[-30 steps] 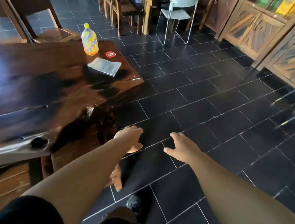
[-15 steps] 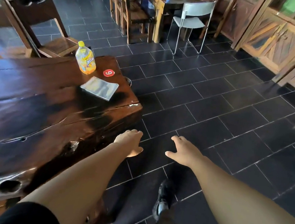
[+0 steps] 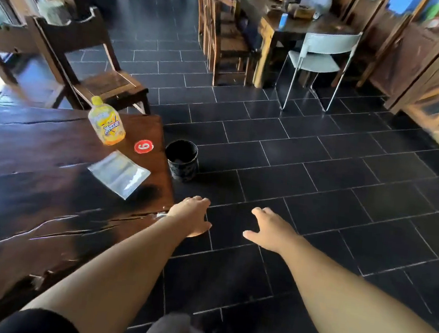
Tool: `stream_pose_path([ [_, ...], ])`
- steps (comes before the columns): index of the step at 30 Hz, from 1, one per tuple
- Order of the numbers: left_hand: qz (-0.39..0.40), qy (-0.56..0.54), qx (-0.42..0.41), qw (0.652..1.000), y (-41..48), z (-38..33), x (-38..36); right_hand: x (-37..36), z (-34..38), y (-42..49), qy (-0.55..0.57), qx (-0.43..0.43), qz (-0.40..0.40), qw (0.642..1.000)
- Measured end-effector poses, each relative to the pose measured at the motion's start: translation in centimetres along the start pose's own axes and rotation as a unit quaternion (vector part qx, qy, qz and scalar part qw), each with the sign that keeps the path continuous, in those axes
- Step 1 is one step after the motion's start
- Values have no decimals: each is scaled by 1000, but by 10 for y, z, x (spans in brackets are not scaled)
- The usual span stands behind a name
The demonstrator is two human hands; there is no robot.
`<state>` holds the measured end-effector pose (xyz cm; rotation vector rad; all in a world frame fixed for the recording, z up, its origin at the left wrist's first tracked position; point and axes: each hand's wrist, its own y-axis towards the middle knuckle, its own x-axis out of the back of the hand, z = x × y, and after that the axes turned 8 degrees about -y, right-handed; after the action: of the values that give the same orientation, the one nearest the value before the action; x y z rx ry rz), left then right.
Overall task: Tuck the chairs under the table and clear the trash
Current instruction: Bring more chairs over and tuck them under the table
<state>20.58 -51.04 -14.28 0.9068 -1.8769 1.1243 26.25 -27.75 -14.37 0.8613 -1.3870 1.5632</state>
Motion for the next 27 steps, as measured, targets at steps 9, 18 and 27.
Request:
stream_pose_path([
  [9, 5, -24, 52, 998, 116, 0, 20, 57, -45, 133, -15, 42, 18, 999],
  [18, -12, -51, 81, 995, 287, 26, 81, 130, -60, 316, -43, 68, 32, 996],
  [27, -47, -62, 102, 992, 407, 46, 175, 218, -51, 470, -60, 118, 29, 991],
])
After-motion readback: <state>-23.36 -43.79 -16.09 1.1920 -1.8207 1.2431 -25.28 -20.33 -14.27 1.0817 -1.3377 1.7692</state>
